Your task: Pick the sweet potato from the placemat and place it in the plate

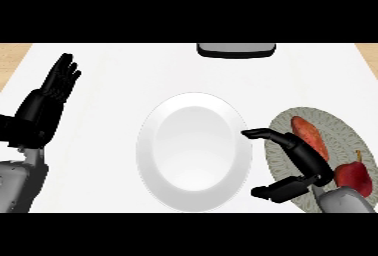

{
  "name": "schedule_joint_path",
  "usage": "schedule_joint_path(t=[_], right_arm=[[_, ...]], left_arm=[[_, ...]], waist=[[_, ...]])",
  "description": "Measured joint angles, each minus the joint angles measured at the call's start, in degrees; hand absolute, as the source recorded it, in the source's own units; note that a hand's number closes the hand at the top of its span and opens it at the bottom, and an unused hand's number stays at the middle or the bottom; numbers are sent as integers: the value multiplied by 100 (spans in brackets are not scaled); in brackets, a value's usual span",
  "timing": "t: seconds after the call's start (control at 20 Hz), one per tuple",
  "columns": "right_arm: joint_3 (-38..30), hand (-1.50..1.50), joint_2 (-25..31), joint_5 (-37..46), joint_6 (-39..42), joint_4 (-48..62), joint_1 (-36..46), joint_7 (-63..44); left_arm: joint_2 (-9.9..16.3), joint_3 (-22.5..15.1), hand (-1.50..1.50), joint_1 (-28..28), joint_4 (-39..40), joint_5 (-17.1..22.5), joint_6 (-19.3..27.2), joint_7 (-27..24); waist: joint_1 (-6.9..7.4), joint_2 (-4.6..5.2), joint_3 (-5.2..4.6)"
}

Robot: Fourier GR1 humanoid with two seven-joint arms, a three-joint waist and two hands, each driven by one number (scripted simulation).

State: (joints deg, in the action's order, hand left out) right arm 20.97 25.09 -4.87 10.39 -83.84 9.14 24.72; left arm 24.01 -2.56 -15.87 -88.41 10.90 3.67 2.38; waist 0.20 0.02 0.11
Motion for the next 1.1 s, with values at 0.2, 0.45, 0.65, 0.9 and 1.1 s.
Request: schedule_joint_path(t=[0.2,0.45,0.65,0.9,1.1], right_arm=[[-550,-150,341,-163,229,-300,-6,104],[-964,-150,1216,77,451,-711,312,-615],[-913,-150,1984,535,796,-918,640,-1490],[-683,-150,2848,866,1702,-1052,1069,-2420],[-375,-150,3015,1005,2387,-1074,1355,-3037]], left_arm=[[-47,30,0,51,-165,-87,3,145],[-49,57,0,185,-344,-96,-21,224],[-72,32,0,164,-381,-150,-3,256],[-80,12,0,92,-390,-174,-30,347],[-111,76,0,83,-343,-154,-89,276]], waist=[[-28,-9,-7],[-33,-27,-17],[-25,-27,-26],[8,-15,-30],[36,-2,-24]])
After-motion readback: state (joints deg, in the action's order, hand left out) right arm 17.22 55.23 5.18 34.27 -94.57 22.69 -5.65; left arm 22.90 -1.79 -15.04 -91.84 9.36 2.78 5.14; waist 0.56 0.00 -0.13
